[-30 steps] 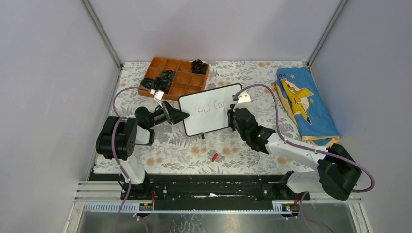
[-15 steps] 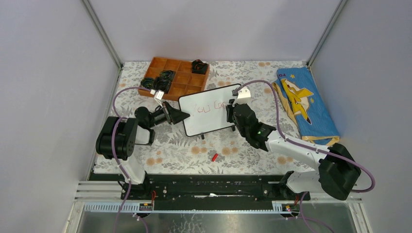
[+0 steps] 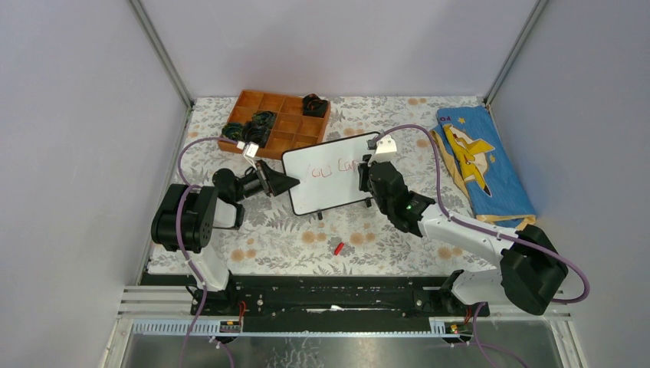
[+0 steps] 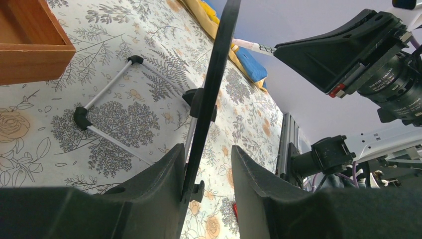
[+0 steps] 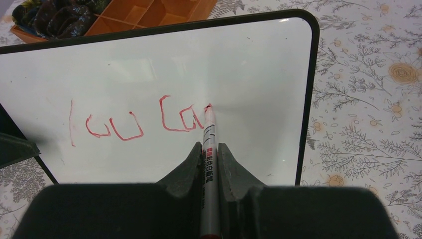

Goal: Write a sentence on the whiteboard

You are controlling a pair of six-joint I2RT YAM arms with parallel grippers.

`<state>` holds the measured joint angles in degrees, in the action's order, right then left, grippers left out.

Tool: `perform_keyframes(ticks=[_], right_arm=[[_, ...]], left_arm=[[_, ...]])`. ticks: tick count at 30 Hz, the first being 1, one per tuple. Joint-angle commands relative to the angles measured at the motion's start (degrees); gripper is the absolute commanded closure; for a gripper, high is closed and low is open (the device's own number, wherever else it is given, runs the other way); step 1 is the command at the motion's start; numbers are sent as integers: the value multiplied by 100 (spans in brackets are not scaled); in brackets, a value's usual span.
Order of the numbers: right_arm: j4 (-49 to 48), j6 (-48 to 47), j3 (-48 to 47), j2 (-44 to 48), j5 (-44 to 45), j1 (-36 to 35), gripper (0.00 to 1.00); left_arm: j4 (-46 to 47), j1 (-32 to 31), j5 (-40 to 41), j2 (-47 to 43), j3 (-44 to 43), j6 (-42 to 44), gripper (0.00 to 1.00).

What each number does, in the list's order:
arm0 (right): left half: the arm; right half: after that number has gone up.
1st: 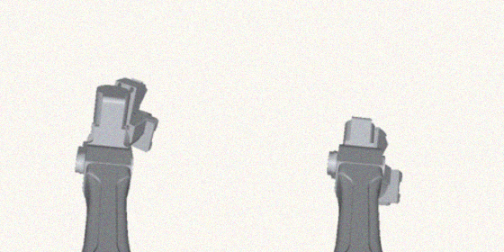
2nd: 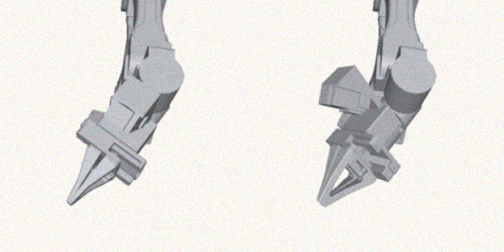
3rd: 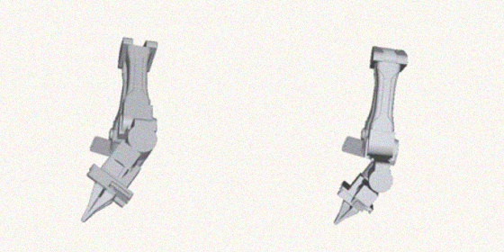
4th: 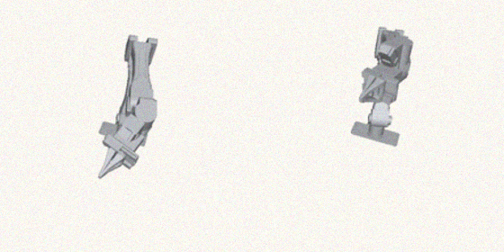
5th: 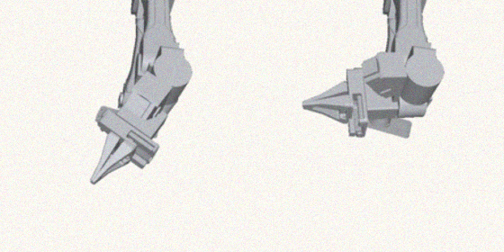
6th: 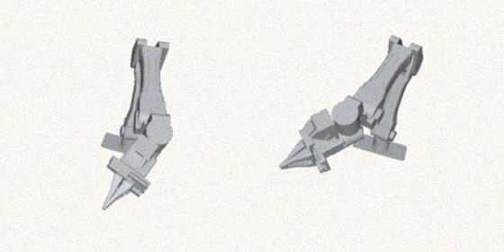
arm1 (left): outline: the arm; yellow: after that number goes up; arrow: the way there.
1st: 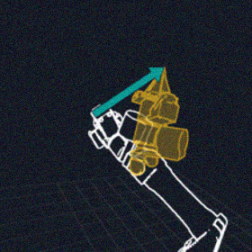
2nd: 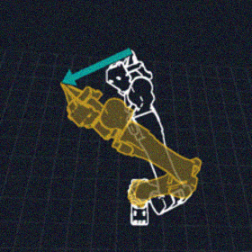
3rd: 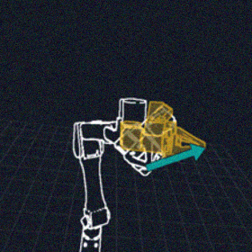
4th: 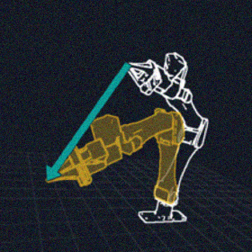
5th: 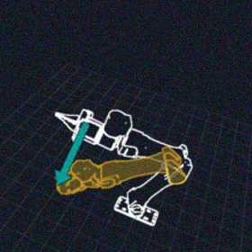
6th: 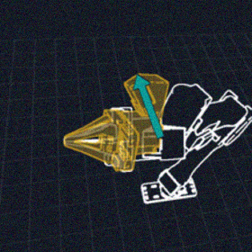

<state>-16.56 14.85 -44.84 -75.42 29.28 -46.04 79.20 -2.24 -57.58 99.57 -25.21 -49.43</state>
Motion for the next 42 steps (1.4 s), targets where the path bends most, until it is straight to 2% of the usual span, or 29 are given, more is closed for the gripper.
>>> perform_keyframes(ticks=[1, 17, 36, 42], right_arm=[[-204, -45, -206, 22, 146, 95, 100], [-166, 33, 72, 196, 301, 119, 100], [-67, 174, 428, 411, -4, 105, 100], [-20, 169, 377, 837, -89, 104, 100]], left_arm=[[96, -44, -12, -165, -69, 126, 54], [63, -66, -7, -183, -65, 144, 54], [17, -92, 6, -175, -80, 169, 54], [0, -92, 2, -179, -72, 177, 54]])
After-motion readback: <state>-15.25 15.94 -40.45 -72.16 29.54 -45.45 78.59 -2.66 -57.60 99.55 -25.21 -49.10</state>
